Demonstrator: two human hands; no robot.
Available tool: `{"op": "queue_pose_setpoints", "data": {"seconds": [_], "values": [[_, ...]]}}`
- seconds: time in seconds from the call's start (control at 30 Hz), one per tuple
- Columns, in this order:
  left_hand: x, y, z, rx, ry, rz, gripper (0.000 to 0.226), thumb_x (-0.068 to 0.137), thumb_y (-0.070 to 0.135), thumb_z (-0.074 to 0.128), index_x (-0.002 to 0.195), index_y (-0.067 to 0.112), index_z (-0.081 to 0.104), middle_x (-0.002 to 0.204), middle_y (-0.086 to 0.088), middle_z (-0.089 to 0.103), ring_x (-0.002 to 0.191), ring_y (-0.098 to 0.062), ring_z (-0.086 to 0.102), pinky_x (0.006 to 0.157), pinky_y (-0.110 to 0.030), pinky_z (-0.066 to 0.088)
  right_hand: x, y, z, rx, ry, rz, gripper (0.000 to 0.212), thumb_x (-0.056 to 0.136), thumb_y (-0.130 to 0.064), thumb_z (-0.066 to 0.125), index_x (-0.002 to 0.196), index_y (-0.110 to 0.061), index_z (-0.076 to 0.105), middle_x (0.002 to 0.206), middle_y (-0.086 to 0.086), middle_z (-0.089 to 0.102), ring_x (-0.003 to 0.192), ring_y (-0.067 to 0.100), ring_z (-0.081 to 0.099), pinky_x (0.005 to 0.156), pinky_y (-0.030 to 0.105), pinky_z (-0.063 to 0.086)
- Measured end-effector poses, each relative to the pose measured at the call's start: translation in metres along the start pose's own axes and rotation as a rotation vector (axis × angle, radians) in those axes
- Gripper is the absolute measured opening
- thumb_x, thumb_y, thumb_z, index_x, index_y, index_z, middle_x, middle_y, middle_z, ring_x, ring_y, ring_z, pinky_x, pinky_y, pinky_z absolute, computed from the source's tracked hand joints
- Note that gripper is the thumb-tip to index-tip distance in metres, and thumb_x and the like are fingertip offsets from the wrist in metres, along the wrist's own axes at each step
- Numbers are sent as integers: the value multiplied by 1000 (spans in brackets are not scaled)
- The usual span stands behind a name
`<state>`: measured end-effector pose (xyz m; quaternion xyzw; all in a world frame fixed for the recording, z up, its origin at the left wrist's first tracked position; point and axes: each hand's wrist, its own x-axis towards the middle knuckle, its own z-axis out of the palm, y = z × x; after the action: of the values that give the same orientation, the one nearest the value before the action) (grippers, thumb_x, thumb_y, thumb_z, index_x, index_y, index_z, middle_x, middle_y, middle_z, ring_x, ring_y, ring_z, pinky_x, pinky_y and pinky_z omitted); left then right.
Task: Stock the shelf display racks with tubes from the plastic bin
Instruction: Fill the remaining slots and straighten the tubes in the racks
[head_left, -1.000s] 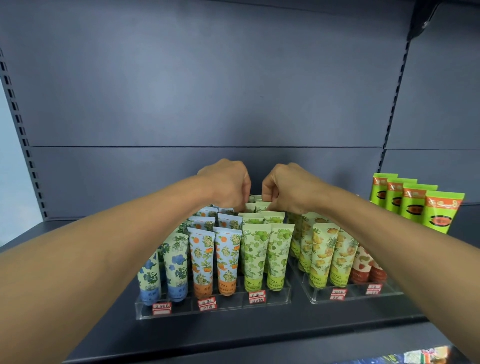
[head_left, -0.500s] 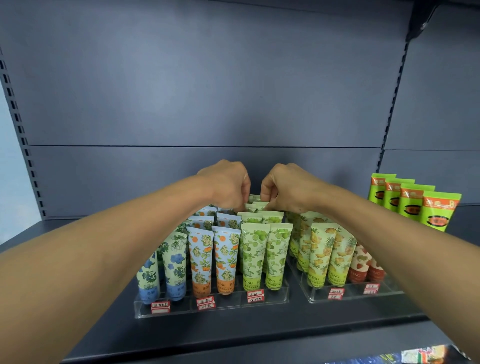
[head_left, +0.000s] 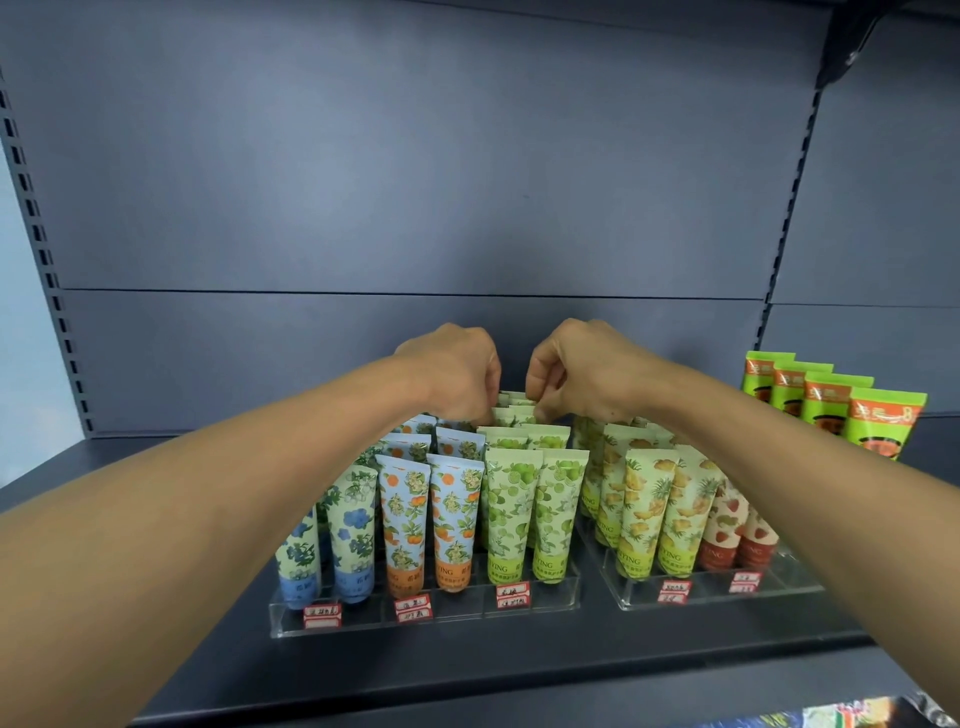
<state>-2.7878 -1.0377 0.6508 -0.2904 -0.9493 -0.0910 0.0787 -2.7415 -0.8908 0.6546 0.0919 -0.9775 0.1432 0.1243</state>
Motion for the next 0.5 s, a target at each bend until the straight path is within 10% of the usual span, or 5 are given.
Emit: {"op": "queue_pose_setpoints", "data": {"seconds": [0.5], "values": [[-4, 1, -10, -51, -38, -8, 15, 72, 25, 77, 66, 26, 63, 73, 11, 62, 80, -12, 61, 74, -29, 52, -1, 12, -7, 42, 57, 5, 13, 78, -12, 75, 86, -20, 69, 84, -7, 67, 79, 6, 62, 63, 10, 43]]}}
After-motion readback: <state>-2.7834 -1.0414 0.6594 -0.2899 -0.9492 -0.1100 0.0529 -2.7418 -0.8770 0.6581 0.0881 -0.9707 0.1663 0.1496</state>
